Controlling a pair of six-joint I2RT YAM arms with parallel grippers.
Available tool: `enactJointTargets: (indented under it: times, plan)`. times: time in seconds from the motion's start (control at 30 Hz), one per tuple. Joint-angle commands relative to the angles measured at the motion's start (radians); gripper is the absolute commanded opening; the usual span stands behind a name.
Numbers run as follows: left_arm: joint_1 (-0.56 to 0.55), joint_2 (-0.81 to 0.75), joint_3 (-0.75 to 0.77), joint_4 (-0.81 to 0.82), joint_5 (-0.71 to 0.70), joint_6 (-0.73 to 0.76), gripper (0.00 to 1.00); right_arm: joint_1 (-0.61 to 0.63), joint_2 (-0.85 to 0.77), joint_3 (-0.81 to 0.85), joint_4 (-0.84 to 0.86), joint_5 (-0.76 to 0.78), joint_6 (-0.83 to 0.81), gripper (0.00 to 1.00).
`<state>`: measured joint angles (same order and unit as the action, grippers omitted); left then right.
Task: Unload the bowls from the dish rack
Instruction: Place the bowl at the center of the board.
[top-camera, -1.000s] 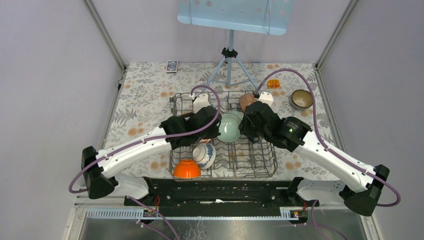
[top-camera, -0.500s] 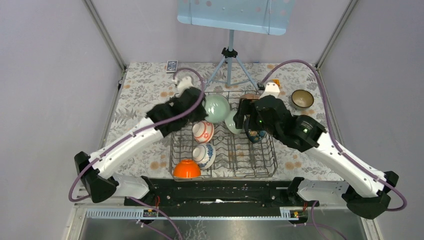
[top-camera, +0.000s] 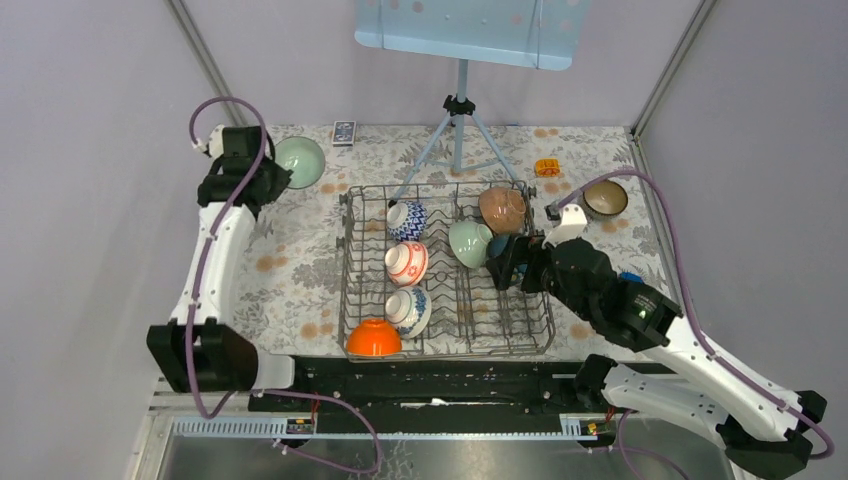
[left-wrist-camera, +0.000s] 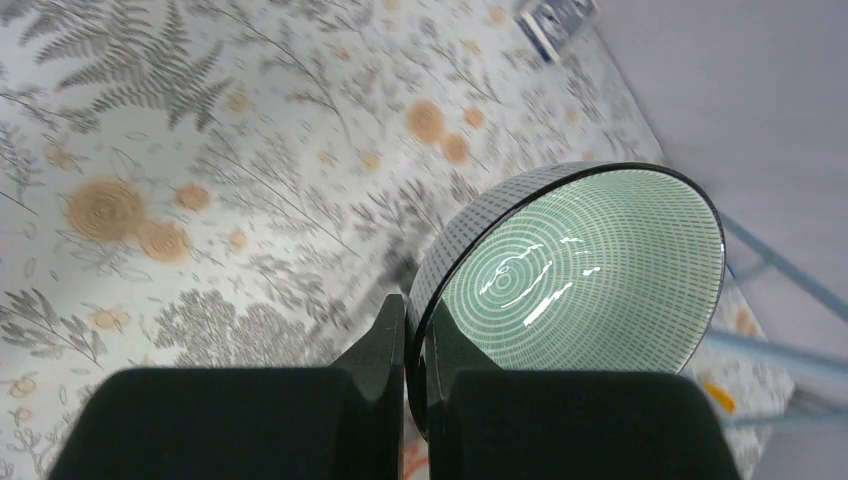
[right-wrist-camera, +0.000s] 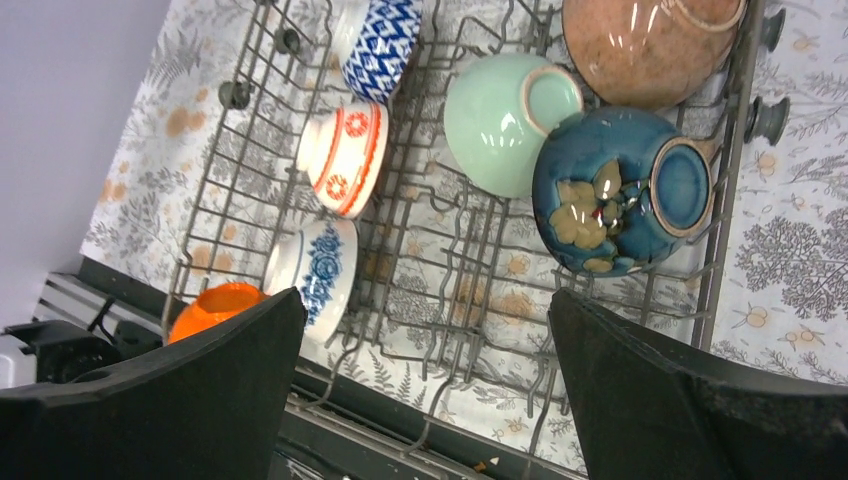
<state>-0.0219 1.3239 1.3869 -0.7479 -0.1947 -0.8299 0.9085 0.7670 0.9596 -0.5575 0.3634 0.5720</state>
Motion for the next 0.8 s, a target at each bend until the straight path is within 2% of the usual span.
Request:
enactJointTargets:
  times: [0.0, 0.33, 0.53, 0.77]
  plan:
    - [0.105, 0.122, 0.007, 0.126, 0.091, -0.011, 0.0, -0.005, -0.05, -0.076, 0.088, -0.038, -0.009, 1.0]
    - [0.149, 0.451, 0.124, 0.212, 0.115, -0.028, 0.0, -0.005, -0.109, -0.145, 0.083, -0.042, -0.033, 1.0]
    - [0.152, 0.57, 0.185, 0.29, 0.149, -0.029, 0.0, -0.005, -0.101, -0.137, 0.083, -0.031, -0.043, 1.0]
    - [0.15, 0.7, 0.252, 0.296, 0.236, -0.021, 0.0, -0.006, -0.083, -0.136, 0.096, -0.03, -0.045, 1.0]
